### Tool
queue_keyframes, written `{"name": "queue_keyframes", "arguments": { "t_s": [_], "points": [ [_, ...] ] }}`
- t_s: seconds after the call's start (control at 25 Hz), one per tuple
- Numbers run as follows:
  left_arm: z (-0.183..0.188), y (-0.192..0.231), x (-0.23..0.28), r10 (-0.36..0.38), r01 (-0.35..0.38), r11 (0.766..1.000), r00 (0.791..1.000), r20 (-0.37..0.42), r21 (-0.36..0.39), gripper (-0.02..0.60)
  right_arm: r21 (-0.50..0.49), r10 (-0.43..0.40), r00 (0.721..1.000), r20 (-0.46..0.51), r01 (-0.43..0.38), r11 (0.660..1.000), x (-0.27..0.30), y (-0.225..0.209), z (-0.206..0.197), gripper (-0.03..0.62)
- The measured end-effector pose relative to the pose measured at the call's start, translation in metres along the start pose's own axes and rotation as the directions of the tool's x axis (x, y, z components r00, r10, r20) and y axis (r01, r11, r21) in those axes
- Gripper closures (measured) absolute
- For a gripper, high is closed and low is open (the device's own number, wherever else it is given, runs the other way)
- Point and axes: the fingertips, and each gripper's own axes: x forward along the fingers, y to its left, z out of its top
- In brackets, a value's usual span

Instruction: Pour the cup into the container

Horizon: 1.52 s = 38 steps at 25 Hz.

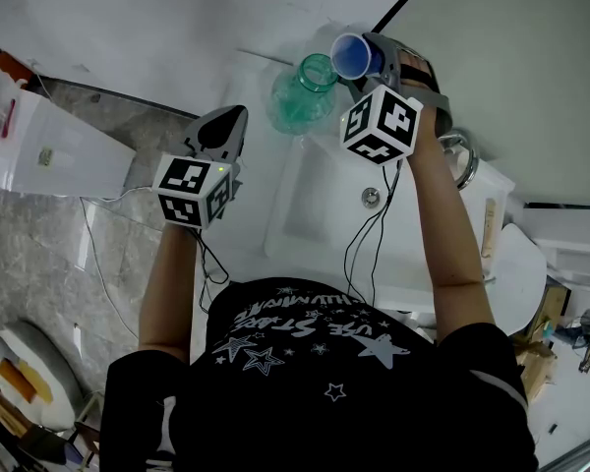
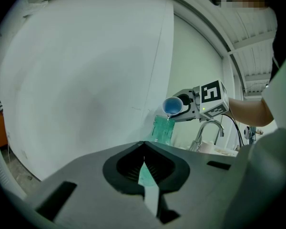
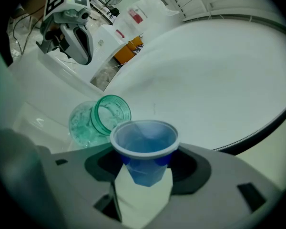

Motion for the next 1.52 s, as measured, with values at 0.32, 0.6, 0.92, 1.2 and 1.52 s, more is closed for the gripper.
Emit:
{"name": "queue_keyframes", "arguments": {
  "t_s": [0.32,0.6,0.92,1.2,1.52],
  "points": [
    [-0.001,-0.001,-0.001,-0.001,0.001,1.000,1.000,0.002,-0.002,0.571,-0.063,-0.046,0.999,-0.014,0.045,0.997,-0.001,-0.004,0.001,0.312],
    [0.000,0.000,-0.004,0.002,-0.002,1.000,1.000,0.006,-0.004,0.571,-0.117,-0.077,0.997,-0.010,0.075,0.990,-0.003,-0.006,0.005,0.313],
    [0.004,-0.004,-0.007,0.007,-0.007,1.000,1.000,0.013,0.001,0.571,-0.013,-0.014,1.000,0.026,0.014,1.000,-0.008,-0.004,0.010,0.313],
    [0.005,-0.009,-0.009,0.009,-0.009,1.000,1.000,0.014,0.005,0.571,0.098,0.061,0.998,0.028,-0.064,0.993,-0.007,0.004,0.004,0.313],
    [0.009,-0.014,-0.018,0.019,-0.019,0.999,1.000,0.020,0.027,0.571,0.272,0.071,0.992,0.104,-0.097,0.957,-0.021,0.003,0.007,0.313]
  ]
}}
